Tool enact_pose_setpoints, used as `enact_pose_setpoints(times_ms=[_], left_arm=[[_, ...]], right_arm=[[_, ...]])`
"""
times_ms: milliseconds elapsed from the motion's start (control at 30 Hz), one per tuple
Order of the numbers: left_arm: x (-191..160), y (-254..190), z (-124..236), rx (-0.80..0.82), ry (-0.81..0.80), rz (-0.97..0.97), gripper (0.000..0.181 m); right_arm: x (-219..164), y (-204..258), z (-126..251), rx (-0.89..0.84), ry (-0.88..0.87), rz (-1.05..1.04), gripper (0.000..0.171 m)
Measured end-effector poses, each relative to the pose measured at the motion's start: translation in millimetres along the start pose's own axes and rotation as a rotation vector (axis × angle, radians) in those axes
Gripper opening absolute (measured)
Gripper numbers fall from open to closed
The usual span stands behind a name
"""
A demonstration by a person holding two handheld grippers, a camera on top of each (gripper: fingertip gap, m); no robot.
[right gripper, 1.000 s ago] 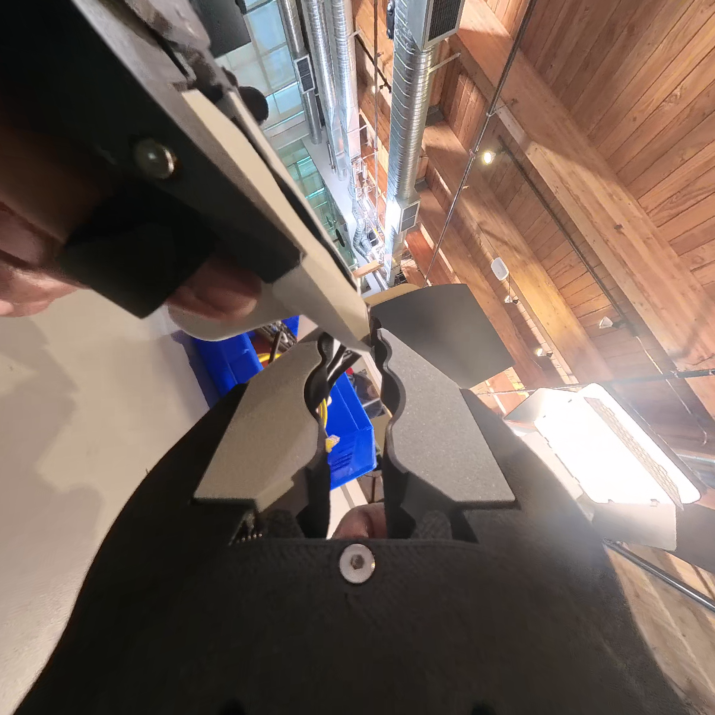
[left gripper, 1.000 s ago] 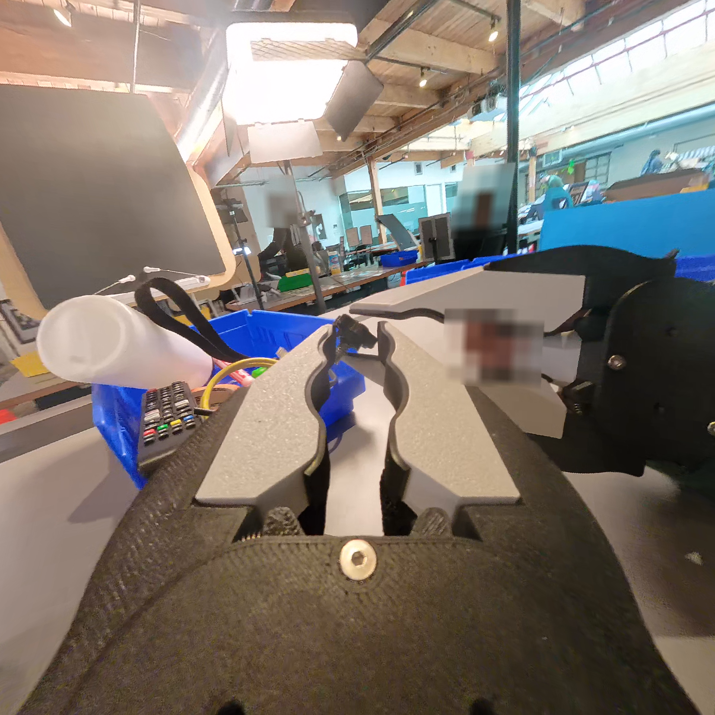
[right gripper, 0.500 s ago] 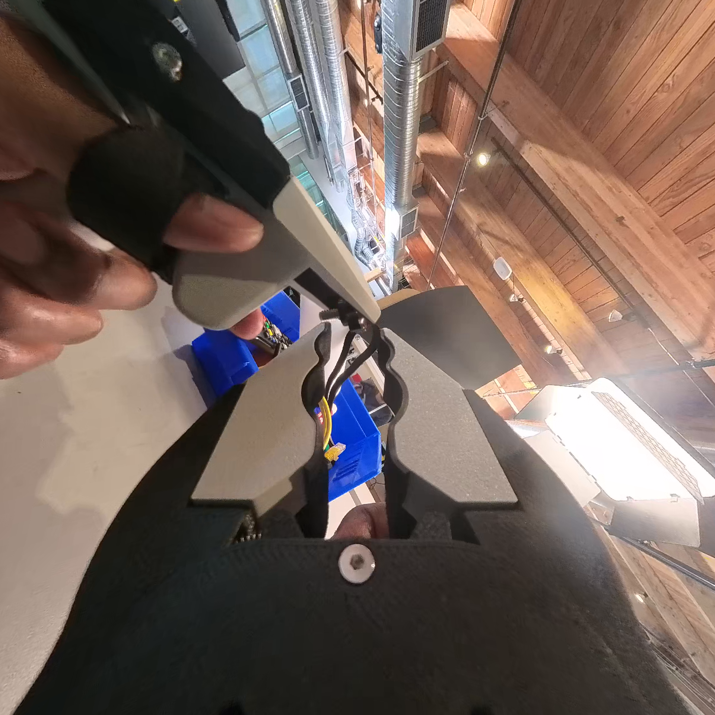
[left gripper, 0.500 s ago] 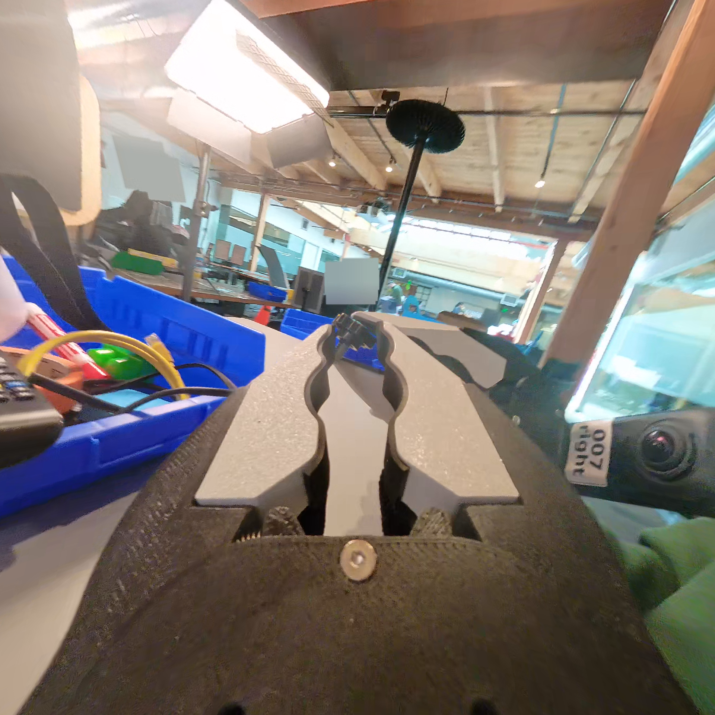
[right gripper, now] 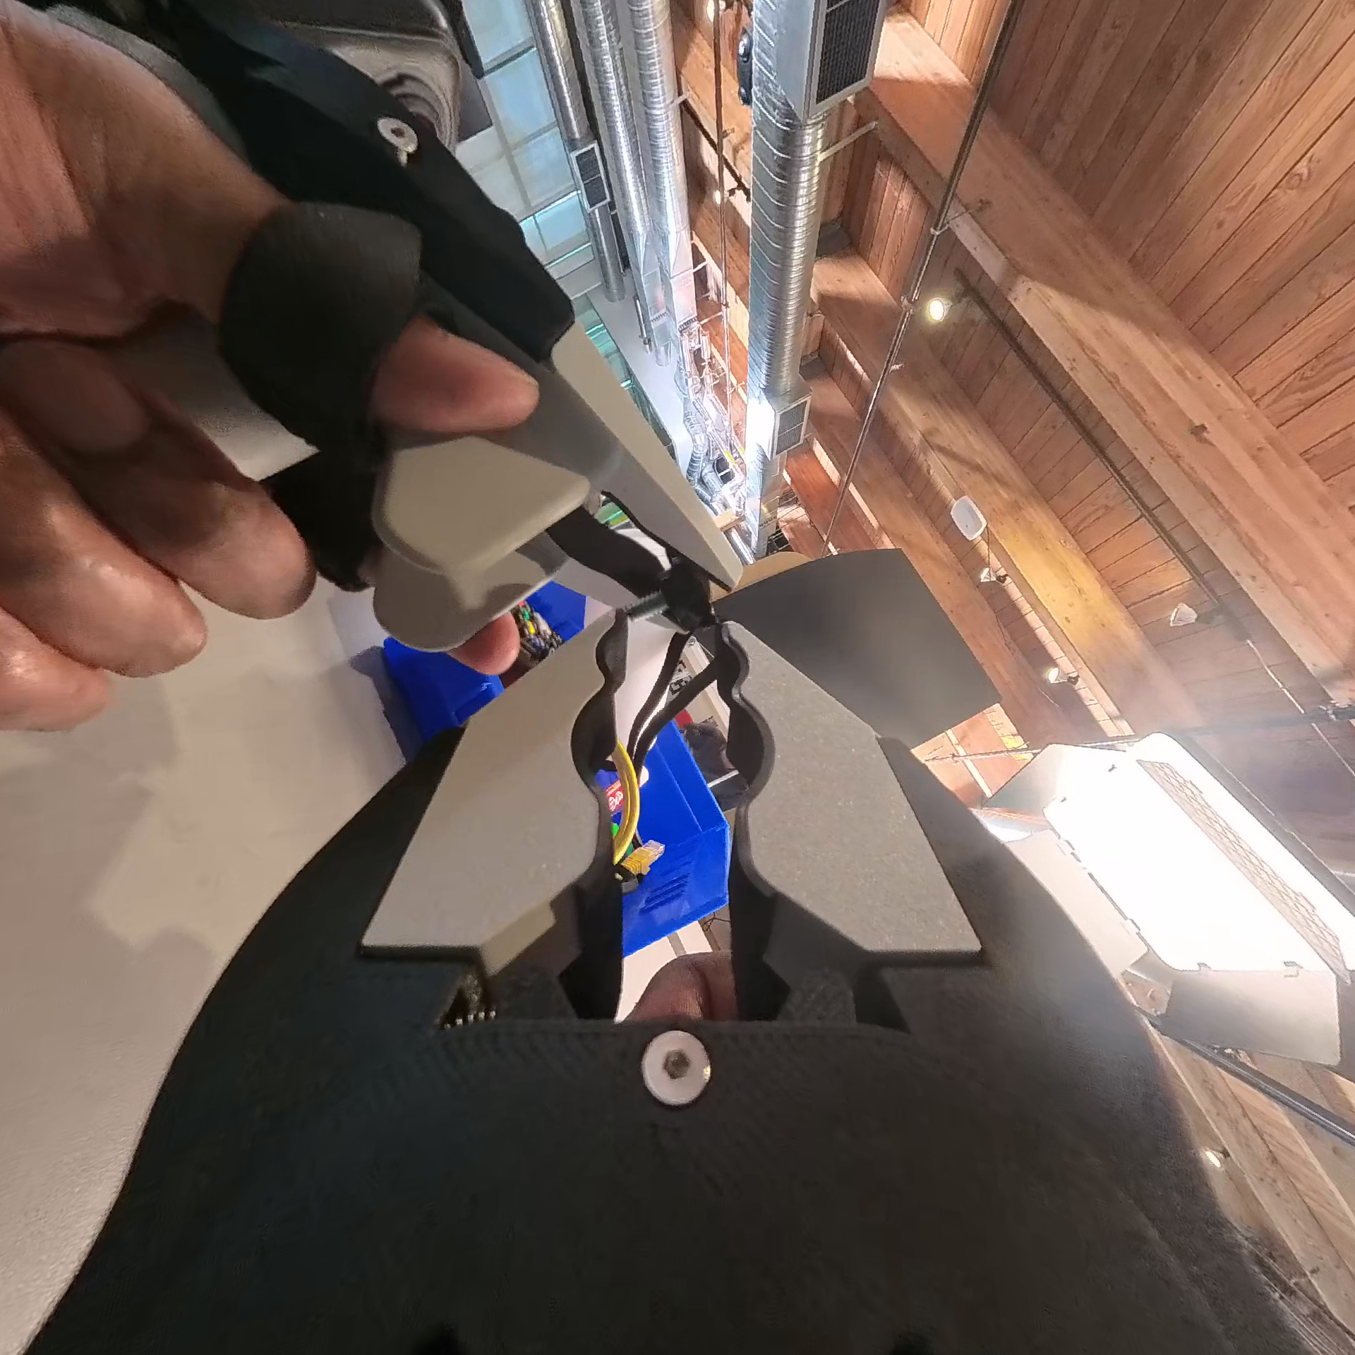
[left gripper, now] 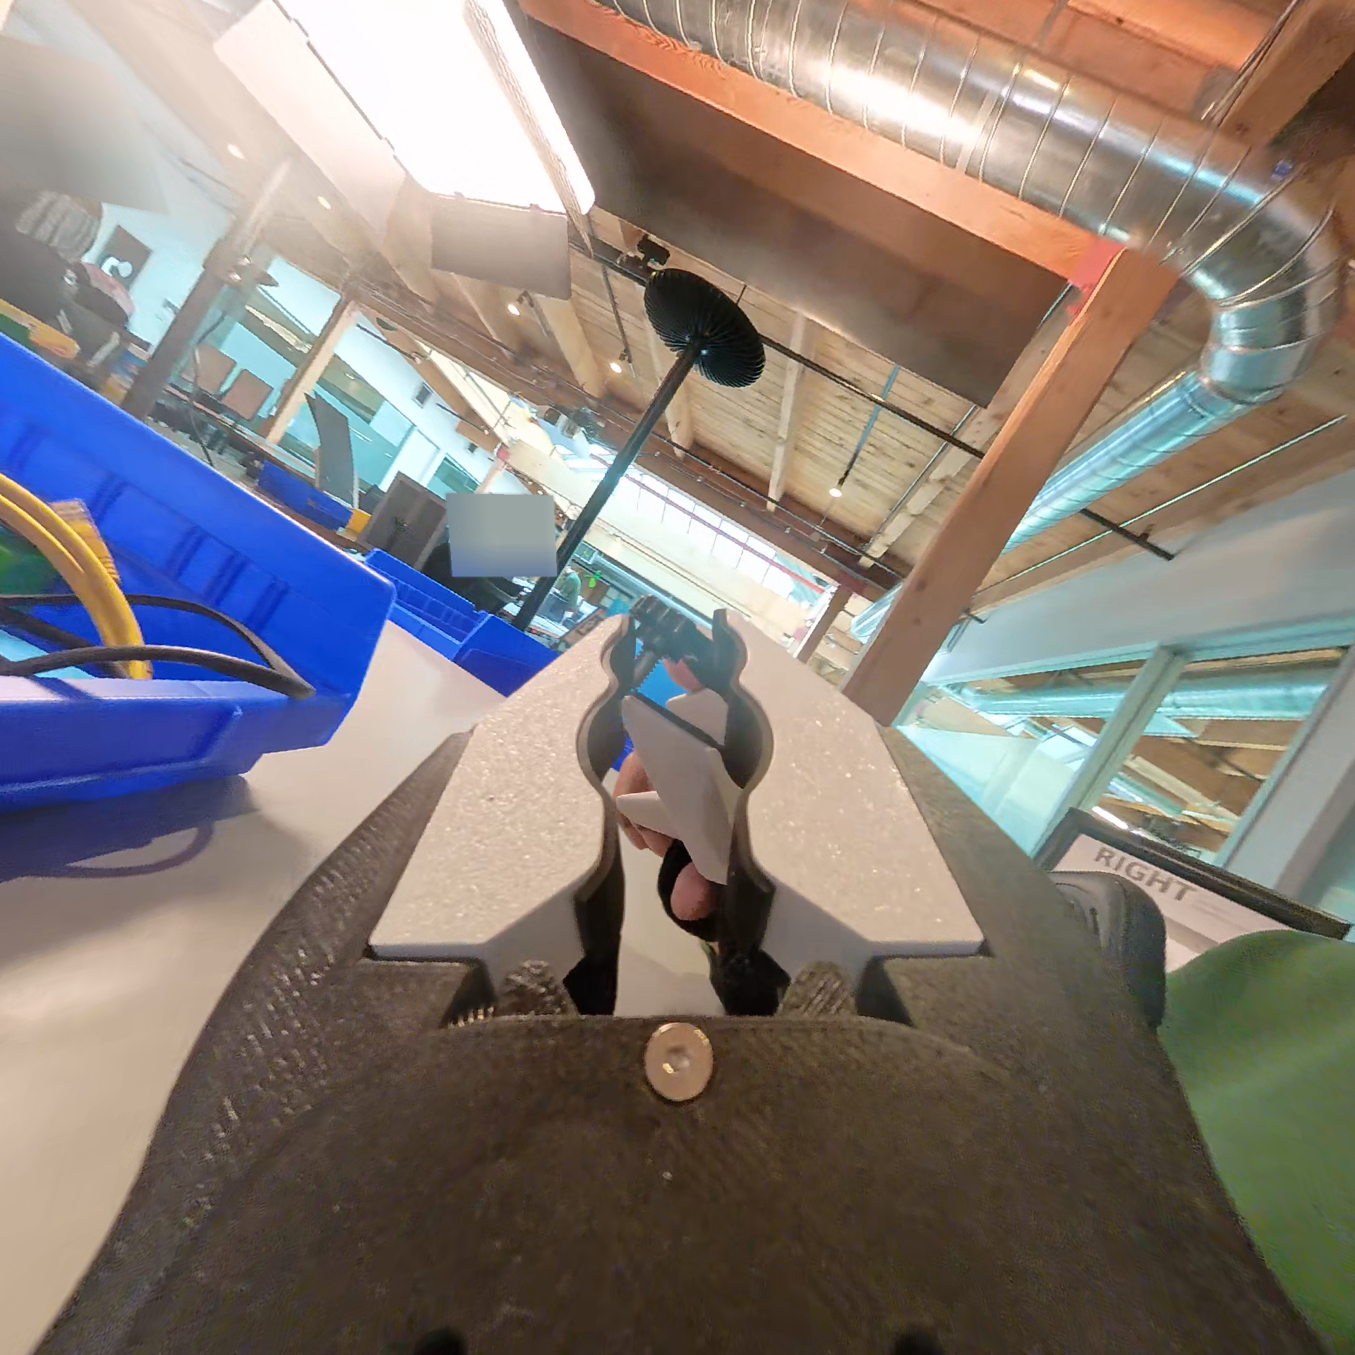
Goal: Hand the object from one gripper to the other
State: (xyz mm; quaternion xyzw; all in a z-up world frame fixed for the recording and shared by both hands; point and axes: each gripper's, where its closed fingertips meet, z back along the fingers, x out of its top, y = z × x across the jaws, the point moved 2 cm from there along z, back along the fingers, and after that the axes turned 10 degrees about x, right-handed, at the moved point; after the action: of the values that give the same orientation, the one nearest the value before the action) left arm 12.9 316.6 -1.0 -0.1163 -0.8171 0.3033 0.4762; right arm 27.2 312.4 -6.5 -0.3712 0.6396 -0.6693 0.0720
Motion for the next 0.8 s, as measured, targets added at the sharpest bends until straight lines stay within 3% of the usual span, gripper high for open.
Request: enact_pose_setpoints(times_ms=[500, 800], left_arm=[[-8.0, -2.2, -3.6, -0.021, 0.048, 0.023, 0.021], [-7.6, -3.1, -3.3, -0.021, 0.045, 0.006, 0.021]], right_arm=[[-0.2, -0.8, -0.4, -0.007, 0.002, 0.008, 0.029], [-5.0, -2.7, -0.9, -0.027, 0.039, 0.036, 0.021]])
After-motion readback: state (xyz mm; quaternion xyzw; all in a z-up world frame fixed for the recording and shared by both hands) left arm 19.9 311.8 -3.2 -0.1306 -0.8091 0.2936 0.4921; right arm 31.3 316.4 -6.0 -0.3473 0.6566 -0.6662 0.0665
